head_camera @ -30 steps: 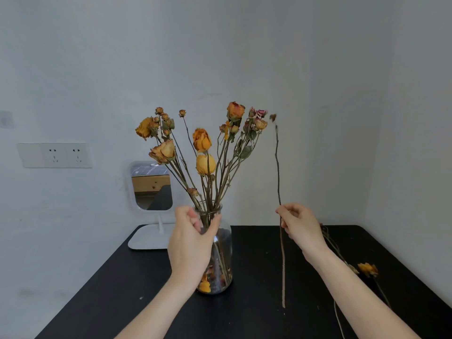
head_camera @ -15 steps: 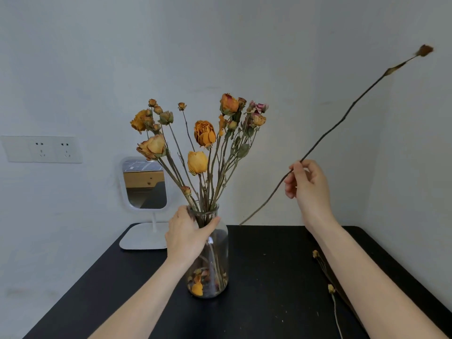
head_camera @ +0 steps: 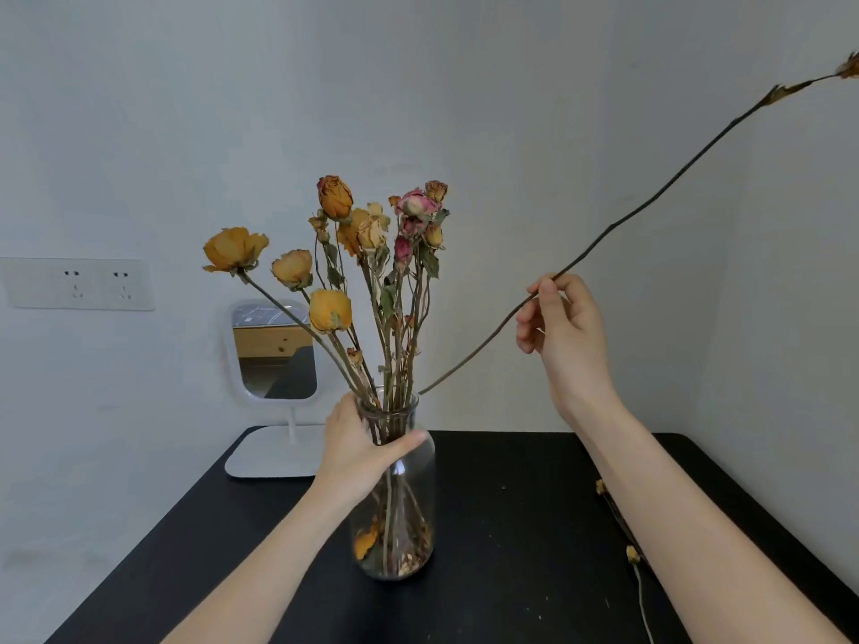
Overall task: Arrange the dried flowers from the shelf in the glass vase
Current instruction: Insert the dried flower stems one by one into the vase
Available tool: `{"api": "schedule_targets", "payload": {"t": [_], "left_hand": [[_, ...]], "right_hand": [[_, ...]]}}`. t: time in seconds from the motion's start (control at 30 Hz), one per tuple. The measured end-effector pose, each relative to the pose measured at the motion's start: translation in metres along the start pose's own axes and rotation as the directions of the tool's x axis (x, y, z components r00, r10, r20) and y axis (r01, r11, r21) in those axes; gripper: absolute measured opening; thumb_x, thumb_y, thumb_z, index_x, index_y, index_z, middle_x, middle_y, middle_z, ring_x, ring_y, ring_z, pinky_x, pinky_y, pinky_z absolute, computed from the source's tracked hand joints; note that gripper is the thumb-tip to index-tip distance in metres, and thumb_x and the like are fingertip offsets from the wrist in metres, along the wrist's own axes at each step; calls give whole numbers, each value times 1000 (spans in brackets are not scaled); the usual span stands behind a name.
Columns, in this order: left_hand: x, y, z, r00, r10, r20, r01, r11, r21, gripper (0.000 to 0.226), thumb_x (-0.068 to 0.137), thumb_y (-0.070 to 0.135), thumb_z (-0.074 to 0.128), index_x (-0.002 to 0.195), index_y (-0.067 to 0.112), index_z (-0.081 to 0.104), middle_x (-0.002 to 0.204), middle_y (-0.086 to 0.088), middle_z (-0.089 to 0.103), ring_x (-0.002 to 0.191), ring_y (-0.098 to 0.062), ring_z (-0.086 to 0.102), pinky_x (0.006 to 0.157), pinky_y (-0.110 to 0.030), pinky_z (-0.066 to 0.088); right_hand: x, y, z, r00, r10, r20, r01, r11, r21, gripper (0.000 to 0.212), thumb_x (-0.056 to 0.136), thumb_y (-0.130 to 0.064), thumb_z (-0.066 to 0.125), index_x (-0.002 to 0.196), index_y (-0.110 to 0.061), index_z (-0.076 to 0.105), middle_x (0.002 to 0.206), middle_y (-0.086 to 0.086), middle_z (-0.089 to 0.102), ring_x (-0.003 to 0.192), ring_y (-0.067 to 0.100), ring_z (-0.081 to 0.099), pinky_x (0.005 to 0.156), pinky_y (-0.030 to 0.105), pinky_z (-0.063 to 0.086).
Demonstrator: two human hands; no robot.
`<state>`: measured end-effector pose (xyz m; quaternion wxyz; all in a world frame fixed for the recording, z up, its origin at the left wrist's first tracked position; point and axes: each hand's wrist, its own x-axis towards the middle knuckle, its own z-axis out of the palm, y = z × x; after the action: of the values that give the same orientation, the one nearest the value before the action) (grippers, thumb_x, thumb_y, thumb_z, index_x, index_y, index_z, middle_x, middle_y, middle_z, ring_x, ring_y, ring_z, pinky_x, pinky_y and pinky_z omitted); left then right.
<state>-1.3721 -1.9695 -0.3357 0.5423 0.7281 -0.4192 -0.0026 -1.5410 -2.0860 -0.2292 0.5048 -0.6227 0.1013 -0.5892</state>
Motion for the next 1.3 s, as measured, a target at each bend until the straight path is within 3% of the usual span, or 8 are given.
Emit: {"api": "schedule_targets", "payload": {"t": [0.17,0.43,0.57,0.7,0.9,1.07,1.23,1.3], "left_hand": [[0,-2,0,999,6,-46,-7,1000,-21,75,62,41,81,124,24,42,115,16,56,105,-2,50,85,-17,38],[1,-6,0,990,-54,132,63,996,-65,60,72,30,76,120,28,39,119,12,52,120,-14,48,93,-24,38],[-1,-2,-1,999,-2,38,3,999,-33,78,63,39,81,127,23,38,127,4,50,120,-14,43,103,-36,38],[-2,-1,-4,1000,-3,15,4,996,-94,79,61,34,83,125,28,38,110,21,52,106,-2,49,86,-16,38],[-2,-3,-4,996,-35,84,43,994,-96,63,72,26,77,118,32,35,97,32,48,95,5,46,74,-4,33],[-4,-3,-4,995,-43,92,55,990,-129,82,70,36,77,135,23,30,115,21,46,108,0,43,93,-20,33],[-4,-4,-5,996,-44,83,51,995,-83,65,70,36,77,122,30,39,100,28,50,91,9,49,70,-4,35],[-2,-5,-6,996,-37,85,43,997,-67,56,72,32,76,114,33,39,94,30,50,85,15,47,63,-3,34]], "right_hand": [[-1,-4,4,1000,-10,19,10,1000,-4,23,100,-16,36,83,-17,52,58,-7,54,49,5,49,45,18,41],[-8,-10,16,997,-18,81,19,1000,-11,22,100,-16,37,86,-18,53,56,-10,55,50,4,50,47,17,42],[-9,-14,23,991,-28,127,34,998,-44,21,99,-18,38,85,-19,53,59,-9,54,52,3,50,47,16,43],[-10,-18,28,980,-60,192,76,994,-79,22,99,-18,38,83,-20,52,62,-4,54,51,2,50,47,14,41],[-12,-21,32,967,-60,248,88,991,-105,23,99,-17,37,82,-20,51,64,-2,53,53,5,50,48,15,41],[-17,-19,42,951,-34,307,94,979,-181,21,99,-17,39,82,-21,52,65,-2,54,55,5,51,49,14,42],[-21,-11,53,926,3,376,164,897,-410,17,96,-20,46,89,-11,59,67,-5,55,59,7,52,53,12,43],[-24,-6,56,926,33,375,160,868,-471,17,95,-21,50,88,-11,61,67,-4,55,62,10,54,57,19,47]]}}
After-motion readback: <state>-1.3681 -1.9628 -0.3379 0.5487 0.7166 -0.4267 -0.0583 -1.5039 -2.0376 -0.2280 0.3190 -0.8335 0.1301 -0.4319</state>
